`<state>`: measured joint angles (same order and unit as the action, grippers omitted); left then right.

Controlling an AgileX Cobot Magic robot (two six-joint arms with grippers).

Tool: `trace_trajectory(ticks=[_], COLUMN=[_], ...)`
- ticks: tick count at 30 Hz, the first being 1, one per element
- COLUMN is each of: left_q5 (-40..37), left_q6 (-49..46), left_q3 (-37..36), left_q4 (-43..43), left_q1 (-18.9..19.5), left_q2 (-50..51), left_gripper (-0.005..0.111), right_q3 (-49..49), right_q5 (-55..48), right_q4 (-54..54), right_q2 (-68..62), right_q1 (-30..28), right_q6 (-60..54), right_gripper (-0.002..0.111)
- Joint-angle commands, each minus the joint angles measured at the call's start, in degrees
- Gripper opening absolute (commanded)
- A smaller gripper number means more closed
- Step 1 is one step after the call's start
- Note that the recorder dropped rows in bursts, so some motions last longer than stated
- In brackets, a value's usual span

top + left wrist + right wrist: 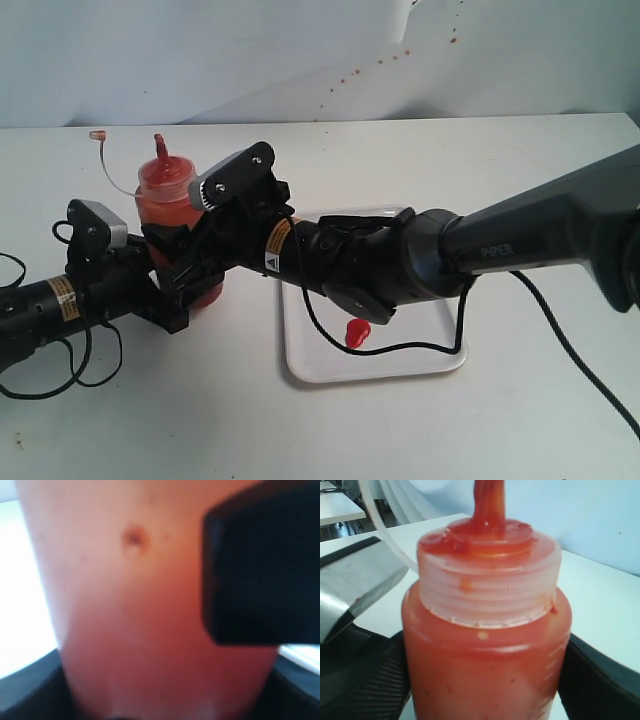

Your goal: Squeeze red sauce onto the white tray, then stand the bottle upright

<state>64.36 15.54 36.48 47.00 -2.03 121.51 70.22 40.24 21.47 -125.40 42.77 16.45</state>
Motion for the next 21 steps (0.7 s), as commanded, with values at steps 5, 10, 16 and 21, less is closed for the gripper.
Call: trace_trajectory(ticks=[5, 10, 16, 21], left_q5=[5.6, 5.6, 5.6, 5.6], left_q6=[1.1, 1.1, 1.0, 0.7], left_q3=[2.5, 4.4, 5.2, 5.2], left_q4=[1.1, 2.0, 2.4, 1.7], left_q1=[-0.2, -0.2, -0.2, -0.2], left_q2=[0.8, 3.0, 3.7, 3.7], left_gripper=[0.000, 0.000, 0.000, 0.000], right_q3=[-0.1, -0.1, -0.1, -0.1], right_q5=[-1.8, -1.9, -1.9, -2.3], right_q4=[2.0, 2.0, 1.4, 0.9], right_q2=[-0.4, -0.4, -0.4, -0.4], right_q1=[0.6, 0.6, 0.6, 0.6], right_q6=[-2.5, -4.7, -4.9, -5.8], right_gripper=[0.000, 0.000, 0.000, 0.000])
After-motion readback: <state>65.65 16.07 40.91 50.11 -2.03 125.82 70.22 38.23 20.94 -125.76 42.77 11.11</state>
